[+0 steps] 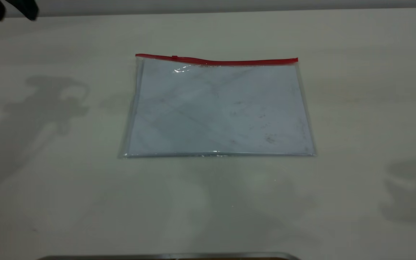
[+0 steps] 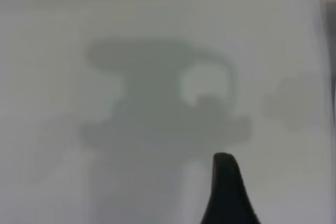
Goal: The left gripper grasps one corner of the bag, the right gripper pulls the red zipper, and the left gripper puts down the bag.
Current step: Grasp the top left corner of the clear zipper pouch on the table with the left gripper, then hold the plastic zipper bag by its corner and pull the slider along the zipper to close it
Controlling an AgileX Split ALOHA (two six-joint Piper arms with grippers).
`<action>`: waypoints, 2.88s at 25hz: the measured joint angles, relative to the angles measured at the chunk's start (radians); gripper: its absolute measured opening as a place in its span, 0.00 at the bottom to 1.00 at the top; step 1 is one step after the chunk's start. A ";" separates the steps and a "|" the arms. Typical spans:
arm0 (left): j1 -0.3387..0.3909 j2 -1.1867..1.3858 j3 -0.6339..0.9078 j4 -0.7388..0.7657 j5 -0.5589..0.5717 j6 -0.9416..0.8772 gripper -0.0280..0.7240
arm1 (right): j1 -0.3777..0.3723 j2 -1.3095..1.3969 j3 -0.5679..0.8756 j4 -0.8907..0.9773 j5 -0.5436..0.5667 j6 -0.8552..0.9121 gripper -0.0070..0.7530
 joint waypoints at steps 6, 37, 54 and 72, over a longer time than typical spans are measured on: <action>-0.001 0.164 -0.155 -0.226 0.086 0.212 0.79 | 0.000 0.093 0.000 0.196 -0.032 -0.209 0.76; -0.006 0.634 -0.374 -0.977 0.108 1.030 0.79 | 0.000 0.166 -0.001 0.396 -0.057 -0.399 0.76; -0.009 0.690 -0.382 -1.238 0.236 1.262 0.34 | 0.000 0.166 -0.001 0.397 -0.084 -0.421 0.76; -0.066 0.691 -0.866 -0.821 0.697 1.531 0.11 | 0.046 0.388 -0.171 0.709 -0.126 -0.927 0.76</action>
